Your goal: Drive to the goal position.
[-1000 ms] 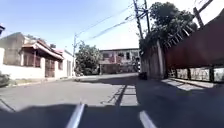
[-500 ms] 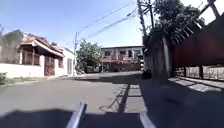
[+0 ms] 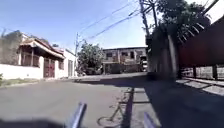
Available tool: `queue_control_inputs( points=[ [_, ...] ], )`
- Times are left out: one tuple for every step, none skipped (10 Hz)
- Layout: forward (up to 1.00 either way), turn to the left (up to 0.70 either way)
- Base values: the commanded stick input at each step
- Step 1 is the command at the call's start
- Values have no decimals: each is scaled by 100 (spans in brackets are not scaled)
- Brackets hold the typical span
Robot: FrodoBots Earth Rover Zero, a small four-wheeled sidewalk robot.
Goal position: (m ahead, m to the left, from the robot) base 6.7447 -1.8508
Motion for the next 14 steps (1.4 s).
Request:
queue_control_inputs(
  points=[
    [85, 0],
    [85, 0],
    [85, 0],
    [85, 0],
    [85, 0],
    [85, 0],
    [85, 0],
    [85, 0],
    [85, 0],
    [85, 0],
    [85, -26],
    [85, -34],
    [85, -34],
    [85, -34]
  ],
)
